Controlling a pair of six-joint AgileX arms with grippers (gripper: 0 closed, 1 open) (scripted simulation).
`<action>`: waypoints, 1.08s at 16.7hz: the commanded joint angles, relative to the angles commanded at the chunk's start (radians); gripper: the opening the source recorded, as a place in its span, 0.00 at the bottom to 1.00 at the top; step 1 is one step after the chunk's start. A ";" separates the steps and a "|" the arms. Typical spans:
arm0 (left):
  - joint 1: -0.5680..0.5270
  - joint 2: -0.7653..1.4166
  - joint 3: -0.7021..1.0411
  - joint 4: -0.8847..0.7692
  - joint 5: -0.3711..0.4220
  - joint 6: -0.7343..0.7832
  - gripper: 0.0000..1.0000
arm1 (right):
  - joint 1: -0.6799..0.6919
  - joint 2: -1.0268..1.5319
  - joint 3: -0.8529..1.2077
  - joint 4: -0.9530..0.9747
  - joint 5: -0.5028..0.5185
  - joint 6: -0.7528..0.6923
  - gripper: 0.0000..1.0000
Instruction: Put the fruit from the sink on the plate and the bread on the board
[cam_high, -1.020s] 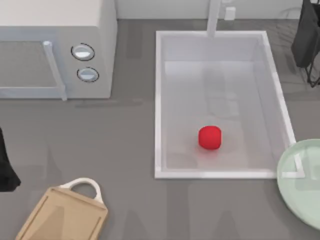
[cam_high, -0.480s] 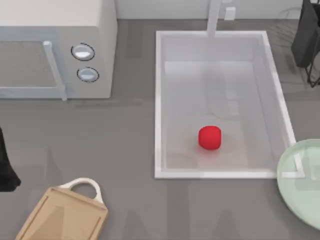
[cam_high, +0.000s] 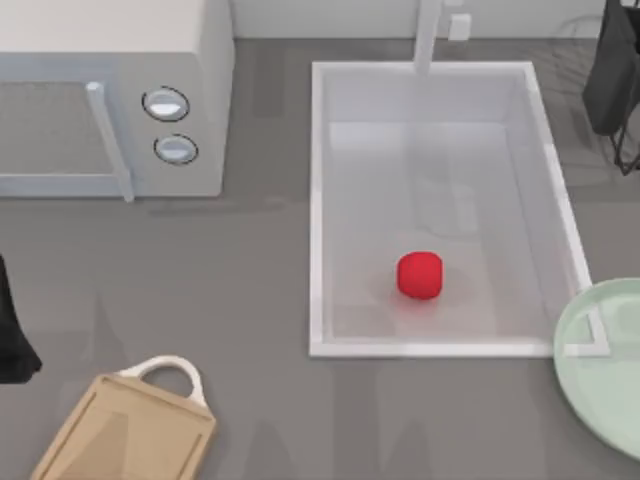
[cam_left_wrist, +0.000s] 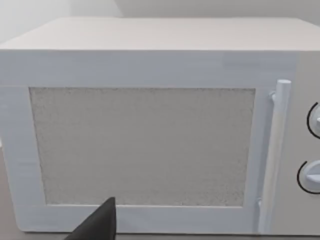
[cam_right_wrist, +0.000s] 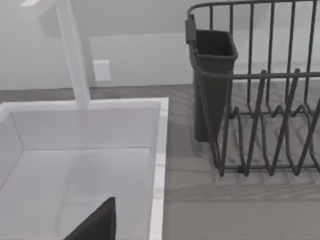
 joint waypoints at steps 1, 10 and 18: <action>0.000 0.000 0.000 0.000 0.000 0.000 1.00 | 0.015 0.067 0.059 -0.038 0.000 0.019 1.00; 0.000 0.000 0.000 0.000 0.000 0.000 1.00 | 0.191 0.912 0.786 -0.499 -0.001 0.226 1.00; 0.000 0.000 0.000 0.000 0.000 0.000 1.00 | 0.354 1.724 1.467 -0.894 0.003 0.376 1.00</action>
